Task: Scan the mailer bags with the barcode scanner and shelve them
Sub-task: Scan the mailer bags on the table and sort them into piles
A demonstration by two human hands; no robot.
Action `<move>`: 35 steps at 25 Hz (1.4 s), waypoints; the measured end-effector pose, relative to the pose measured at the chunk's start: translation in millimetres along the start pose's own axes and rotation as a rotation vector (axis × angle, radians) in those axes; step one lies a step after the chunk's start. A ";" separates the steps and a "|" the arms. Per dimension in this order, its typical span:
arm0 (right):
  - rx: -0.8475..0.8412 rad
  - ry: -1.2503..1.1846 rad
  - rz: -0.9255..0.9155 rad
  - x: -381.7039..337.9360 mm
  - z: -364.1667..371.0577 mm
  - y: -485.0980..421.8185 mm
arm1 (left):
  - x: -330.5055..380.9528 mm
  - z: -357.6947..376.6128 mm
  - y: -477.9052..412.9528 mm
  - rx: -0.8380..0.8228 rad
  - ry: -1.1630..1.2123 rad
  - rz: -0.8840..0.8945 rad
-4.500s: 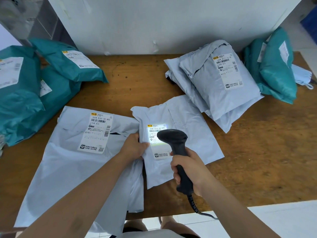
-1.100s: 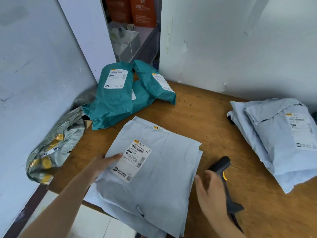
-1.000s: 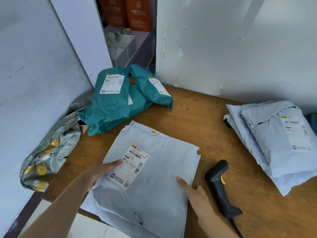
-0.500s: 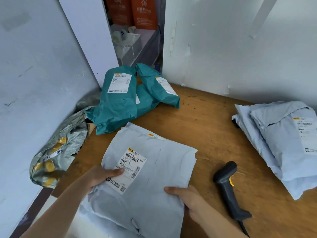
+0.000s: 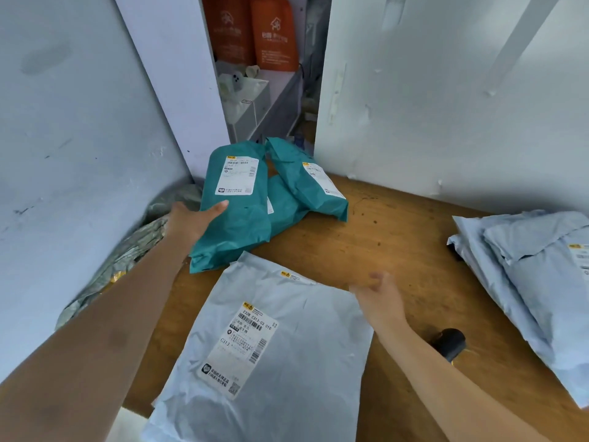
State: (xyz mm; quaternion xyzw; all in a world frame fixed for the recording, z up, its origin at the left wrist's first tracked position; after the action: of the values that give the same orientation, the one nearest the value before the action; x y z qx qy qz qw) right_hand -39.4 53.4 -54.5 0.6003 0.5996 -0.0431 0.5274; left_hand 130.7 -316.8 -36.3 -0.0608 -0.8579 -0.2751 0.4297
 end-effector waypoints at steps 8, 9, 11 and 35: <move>-0.179 0.051 0.023 -24.7 26.8 -36.7 | 0.5 49.0 -65.6 -0.311 -0.009 -0.012; -0.205 0.055 0.010 -29.7 33.7 -39.7 | 0.3 46.6 -79.8 -0.303 -0.038 0.018; -0.221 0.062 -0.041 -46.6 42.2 -50.7 | 19.6 37.8 -79.6 -0.269 -0.024 0.067; 0.668 0.295 -0.711 -181.9 -83.0 -70.5 | 89.0 207.9 -7.5 -0.768 -0.064 0.162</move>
State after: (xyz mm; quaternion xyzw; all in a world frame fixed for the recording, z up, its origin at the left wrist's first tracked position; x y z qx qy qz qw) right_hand -191.9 -31.8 65.6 0.4947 0.7885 -0.3240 0.1689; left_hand -73.6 -225.9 -70.5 -0.2934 -0.6979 -0.5392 0.3690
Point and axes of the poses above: each hand's wrist, its own y-axis away from the middle knuckle, its own z-axis out of the palm, x = y × z, the point moved 10 cm from there along -y, towards the middle knuckle, and after that the axes turned 6 degrees about -x, right-handed, at the moved point
